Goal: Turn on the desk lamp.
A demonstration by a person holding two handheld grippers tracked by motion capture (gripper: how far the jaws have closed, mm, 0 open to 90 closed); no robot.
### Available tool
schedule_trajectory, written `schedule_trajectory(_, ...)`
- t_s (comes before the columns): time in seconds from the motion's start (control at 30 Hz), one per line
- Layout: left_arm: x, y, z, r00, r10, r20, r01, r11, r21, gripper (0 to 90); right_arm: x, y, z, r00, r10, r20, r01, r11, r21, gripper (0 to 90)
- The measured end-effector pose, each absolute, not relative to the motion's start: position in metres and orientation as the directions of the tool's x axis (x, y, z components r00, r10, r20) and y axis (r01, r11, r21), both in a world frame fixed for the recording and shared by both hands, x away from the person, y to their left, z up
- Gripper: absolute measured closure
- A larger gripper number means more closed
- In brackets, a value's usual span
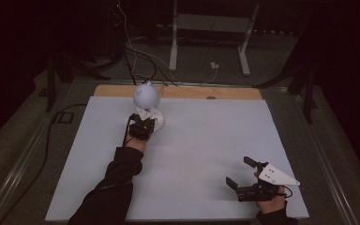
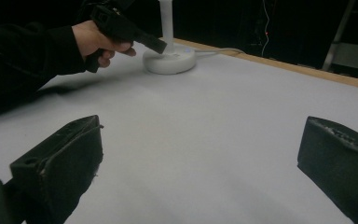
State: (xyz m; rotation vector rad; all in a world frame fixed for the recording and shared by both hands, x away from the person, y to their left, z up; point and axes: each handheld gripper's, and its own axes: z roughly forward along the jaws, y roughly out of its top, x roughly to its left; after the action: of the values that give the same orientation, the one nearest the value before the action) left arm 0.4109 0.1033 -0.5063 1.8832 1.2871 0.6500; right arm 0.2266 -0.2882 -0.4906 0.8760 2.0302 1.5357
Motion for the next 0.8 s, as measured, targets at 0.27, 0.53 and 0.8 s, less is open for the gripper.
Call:
schedule_trajectory(0.27,0.4137,0.1038,-0.5118,0.359,0.933,0.012,0.544,-0.22,0.81,90.0,0.2272,-0.289,-0.4906,-0.698,0.716,0.027,0.219,0.177,0.959,0.0)
schedule_trajectory(0.53,0.4141,0.1022,-0.5141,0.366,0.931,0.014,0.537,-0.223,0.814,90.0,0.2271,-0.2897,-0.4906,-0.696,0.717,0.031,0.222,0.174,0.959,0.0)
schedule_trajectory(0.8,0.4146,0.1017,-0.5151,0.366,0.93,0.023,0.532,-0.229,0.815,90.0,0.227,-0.2897,-0.4904,-0.697,0.716,0.031,0.222,0.175,0.959,0.0)
